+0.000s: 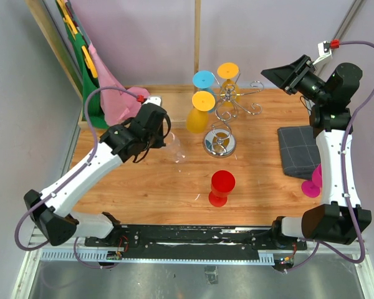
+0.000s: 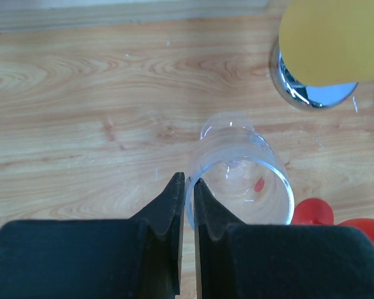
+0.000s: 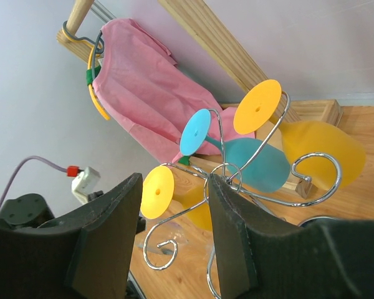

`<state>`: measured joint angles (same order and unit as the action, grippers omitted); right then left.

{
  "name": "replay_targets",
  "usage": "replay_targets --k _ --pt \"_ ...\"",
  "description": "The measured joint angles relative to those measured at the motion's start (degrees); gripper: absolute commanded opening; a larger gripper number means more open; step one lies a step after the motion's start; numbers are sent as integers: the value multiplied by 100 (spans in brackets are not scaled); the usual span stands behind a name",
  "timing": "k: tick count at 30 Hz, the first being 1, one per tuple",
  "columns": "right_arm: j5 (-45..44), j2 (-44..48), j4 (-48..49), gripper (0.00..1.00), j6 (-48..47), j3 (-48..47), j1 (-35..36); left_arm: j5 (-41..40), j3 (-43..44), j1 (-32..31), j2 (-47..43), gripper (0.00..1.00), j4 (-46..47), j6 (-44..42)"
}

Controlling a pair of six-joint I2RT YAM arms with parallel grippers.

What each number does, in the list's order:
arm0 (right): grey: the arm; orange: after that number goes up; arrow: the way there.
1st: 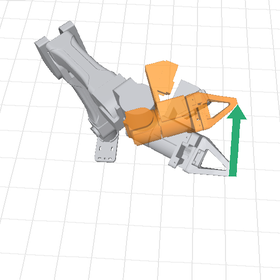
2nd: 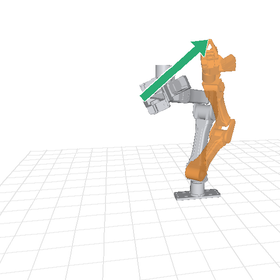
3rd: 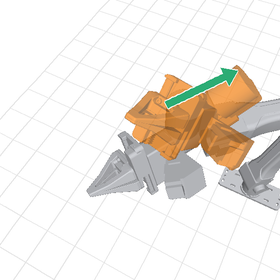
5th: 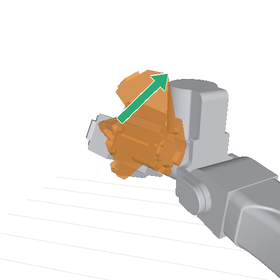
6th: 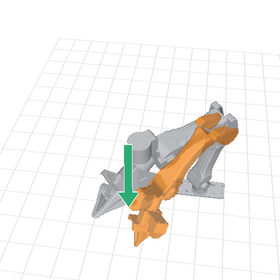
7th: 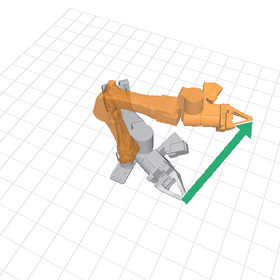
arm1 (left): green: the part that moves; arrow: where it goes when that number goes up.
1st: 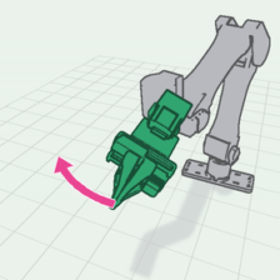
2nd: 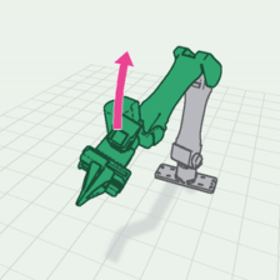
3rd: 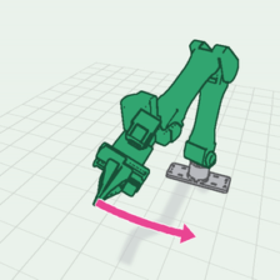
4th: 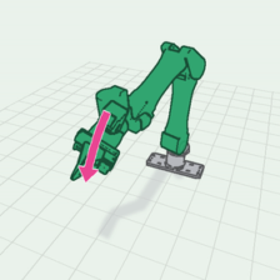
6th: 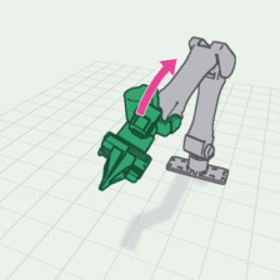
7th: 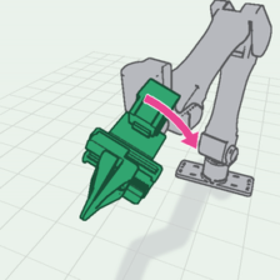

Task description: Place the wine glass upside down on the wine glass rack

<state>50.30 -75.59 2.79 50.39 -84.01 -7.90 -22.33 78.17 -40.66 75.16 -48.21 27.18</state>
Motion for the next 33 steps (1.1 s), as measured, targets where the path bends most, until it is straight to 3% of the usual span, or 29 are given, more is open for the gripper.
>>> replay_targets --k 10,17,25,33 --pt "0 0 44 48 68 0 2 -1491 660 -4 -505 0 -273 -50" --pt "0 0 52 48 68 0 24 -2074 960 -4 -807 0 748 -566" --pt "0 0 87 48 59 0 24 -1812 918 -4 -962 0 2835 -1174" --pt "0 0 149 48 57 0 24 -793 1552 13 -481 0 3707 -1325"
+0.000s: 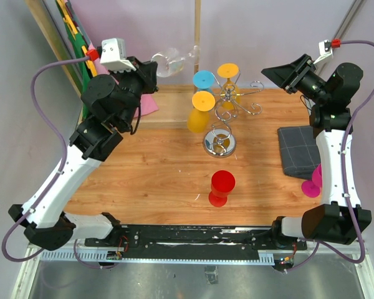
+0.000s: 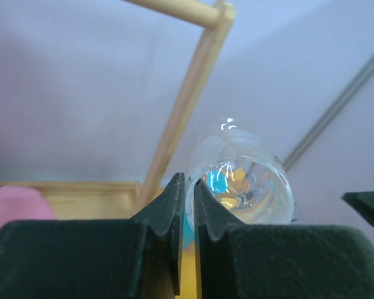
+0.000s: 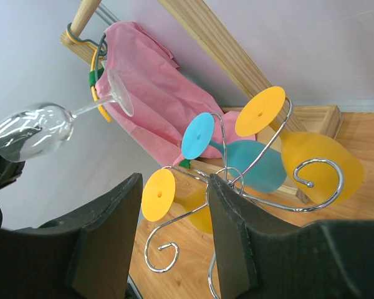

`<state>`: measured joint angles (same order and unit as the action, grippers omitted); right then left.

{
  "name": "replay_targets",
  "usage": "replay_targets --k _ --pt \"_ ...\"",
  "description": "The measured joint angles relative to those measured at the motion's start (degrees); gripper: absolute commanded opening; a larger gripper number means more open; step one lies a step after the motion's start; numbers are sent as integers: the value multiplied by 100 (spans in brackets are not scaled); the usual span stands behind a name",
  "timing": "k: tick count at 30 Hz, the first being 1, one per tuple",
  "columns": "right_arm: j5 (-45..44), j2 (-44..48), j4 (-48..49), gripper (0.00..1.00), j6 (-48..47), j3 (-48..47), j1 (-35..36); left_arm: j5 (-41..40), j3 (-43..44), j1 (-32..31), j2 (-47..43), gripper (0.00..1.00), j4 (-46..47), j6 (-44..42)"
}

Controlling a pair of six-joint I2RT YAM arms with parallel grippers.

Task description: Place the wine glass upside down on the wine glass rack

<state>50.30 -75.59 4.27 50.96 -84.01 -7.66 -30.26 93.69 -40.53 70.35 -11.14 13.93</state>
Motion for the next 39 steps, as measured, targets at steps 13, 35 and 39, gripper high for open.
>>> replay_targets --k 13,35,39 --pt "33 -26 140 48 -20 -2 0 4079 682 1912 1058 0 866 2020" --pt "629 -2153 6181 50 4564 -1174 734 7565 120 2874 2302 0 6015 7001" --pt "337 -2634 7200 50 5670 -1530 1014 7512 122 2874 2758 0 7573 8443"
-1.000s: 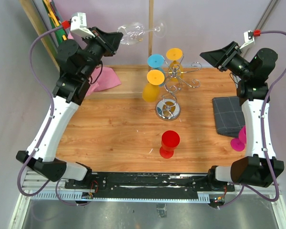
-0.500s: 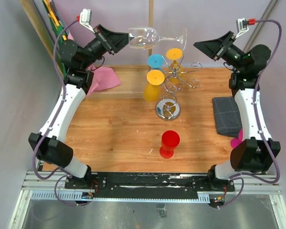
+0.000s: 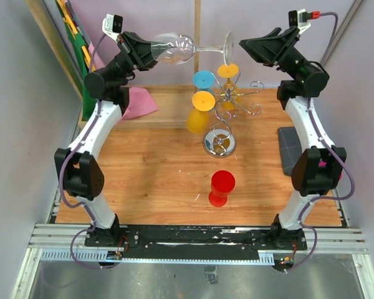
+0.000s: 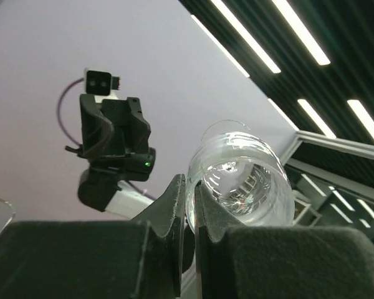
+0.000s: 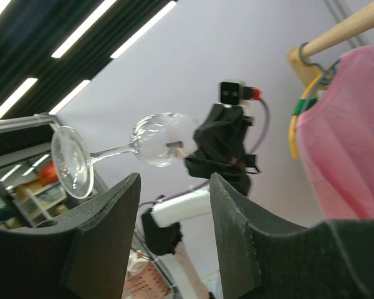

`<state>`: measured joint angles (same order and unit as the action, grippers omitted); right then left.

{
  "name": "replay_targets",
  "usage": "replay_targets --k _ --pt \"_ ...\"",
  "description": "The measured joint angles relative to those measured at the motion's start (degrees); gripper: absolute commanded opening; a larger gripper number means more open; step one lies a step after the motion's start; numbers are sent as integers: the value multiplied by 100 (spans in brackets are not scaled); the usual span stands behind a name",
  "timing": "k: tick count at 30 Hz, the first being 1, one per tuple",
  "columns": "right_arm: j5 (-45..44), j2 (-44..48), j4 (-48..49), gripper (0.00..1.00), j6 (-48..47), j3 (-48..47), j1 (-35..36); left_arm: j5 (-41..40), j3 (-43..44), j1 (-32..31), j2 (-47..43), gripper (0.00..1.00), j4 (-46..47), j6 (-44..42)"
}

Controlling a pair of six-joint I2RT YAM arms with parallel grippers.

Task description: Place the wine glass upside down on the wine glass rack

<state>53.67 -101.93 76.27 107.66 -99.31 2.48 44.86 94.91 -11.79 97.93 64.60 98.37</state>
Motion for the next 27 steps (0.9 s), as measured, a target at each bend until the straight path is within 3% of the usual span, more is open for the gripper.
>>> replay_targets --k 5,12,27 --pt "-190 -144 446 50 634 -74 361 -186 -11 2 542 0 1115 1176" --pt "-420 -160 686 49 977 -431 787 -608 -24 4 909 0 2164 1895" --pt "-389 -369 245 45 901 -1008 1585 -909 -313 4 1019 0 2243 2041"
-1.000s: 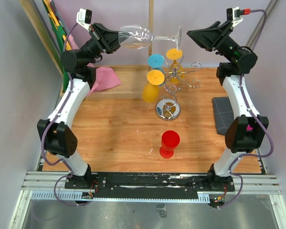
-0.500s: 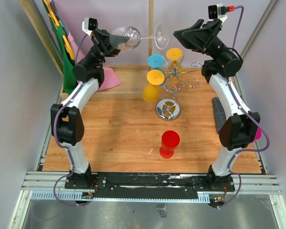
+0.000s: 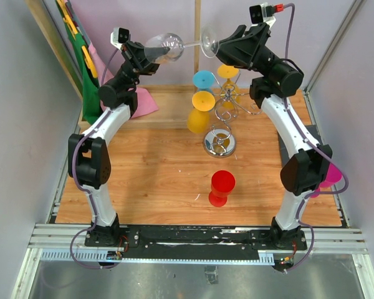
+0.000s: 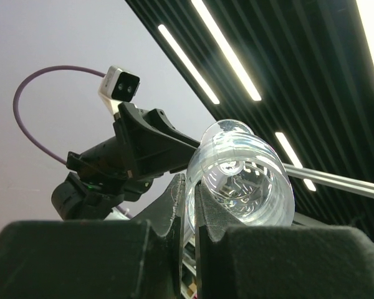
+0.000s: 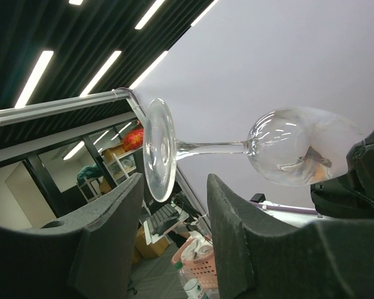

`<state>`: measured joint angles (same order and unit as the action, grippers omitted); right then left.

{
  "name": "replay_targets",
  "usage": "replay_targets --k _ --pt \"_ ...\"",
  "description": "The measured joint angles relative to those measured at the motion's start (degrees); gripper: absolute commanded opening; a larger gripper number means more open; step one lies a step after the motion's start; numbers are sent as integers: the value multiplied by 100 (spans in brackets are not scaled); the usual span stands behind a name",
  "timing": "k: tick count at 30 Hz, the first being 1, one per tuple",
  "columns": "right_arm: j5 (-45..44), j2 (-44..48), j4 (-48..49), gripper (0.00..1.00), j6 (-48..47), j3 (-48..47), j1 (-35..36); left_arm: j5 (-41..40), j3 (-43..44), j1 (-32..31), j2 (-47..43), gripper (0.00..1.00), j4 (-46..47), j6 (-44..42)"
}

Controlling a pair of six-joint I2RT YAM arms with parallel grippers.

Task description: Place the wine glass upside down on the wine glass rack

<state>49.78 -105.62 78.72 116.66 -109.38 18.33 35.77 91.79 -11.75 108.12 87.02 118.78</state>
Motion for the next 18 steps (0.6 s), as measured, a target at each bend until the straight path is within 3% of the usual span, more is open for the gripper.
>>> replay_targets --k 11,15,18 --pt "48 -74 -435 33 -254 -387 103 7 -168 0 0 0 4 2" --pt "103 -136 -540 24 -293 -511 105 4 -181 -2 0 0 4 2" --pt "127 -155 -614 10 -317 -516 105 9 -181 0 0 0 4 2"
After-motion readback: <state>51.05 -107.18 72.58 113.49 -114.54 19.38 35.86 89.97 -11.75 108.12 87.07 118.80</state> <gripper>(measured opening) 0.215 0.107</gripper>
